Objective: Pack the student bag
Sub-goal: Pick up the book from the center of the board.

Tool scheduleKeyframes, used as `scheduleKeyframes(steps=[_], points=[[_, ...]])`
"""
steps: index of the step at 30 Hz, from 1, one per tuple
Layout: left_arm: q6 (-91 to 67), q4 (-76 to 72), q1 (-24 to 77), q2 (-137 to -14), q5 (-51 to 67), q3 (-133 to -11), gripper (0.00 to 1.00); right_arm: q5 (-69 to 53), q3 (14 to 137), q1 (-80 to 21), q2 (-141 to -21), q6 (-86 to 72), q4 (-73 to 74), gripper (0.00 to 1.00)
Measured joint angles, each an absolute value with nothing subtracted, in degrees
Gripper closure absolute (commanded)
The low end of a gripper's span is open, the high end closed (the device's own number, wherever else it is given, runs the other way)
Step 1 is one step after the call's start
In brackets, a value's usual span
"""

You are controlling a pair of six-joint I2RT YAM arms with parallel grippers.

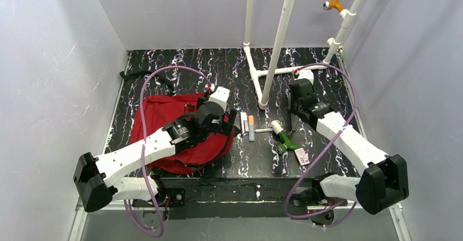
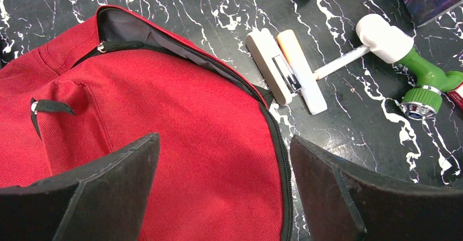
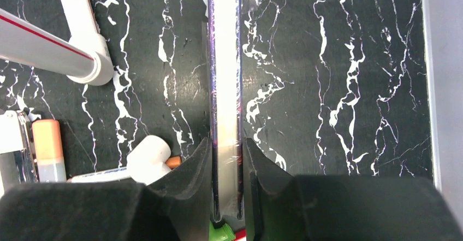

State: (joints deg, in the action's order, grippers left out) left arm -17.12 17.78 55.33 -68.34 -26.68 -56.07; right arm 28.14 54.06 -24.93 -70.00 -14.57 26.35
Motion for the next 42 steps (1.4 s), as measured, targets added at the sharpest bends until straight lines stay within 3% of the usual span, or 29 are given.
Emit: scheduleKeyframes(steps=[5,9,11,17,18,24,32,42], points=[[-17.0,16.7,54.9,-66.0,-26.8,-53.5,0.12,33.4,51.2,-26.9,-69.5,-14.6,21.5,0.52],[-17.0,16.7,54.8,-65.9,-26.8,-53.2,0.12,36.4,48.8,-26.7,-71.0,-14.6,20.2,0.46],[-17.0,16.7,54.7,-65.9,-26.8,-53.2,0.12,37.4,47.6,-26.7,-72.4,-14.6,19.1,0.52],[-17.0,16.9,54.7,-65.4,-26.8,-53.2,0.12,37.3,45.5,-27.0,-73.3,-13.5,14.8,0.95],[-17.0,17.0,54.7,-65.1,-26.8,-53.2,0.12,37.3,45.4,-27.0,-73.0,-13.3,14.8,0.99],[-17.4,18.6,54.6,-64.7,-26.9,-53.2,0.10,35.5,47.0,-26.9,-69.2,-13.3,20.6,0.99],[-19.0,24.1,53.6,-72.1,-25.3,-56.0,0.14,31.7,62.5,-26.9,-67.0,-13.6,37.6,0.99],[-18.4,27.5,53.1,-82.5,-14.5,-62.6,0.13,20.0,66.5,-26.9,-59.7,-15.2,46.9,0.99]])
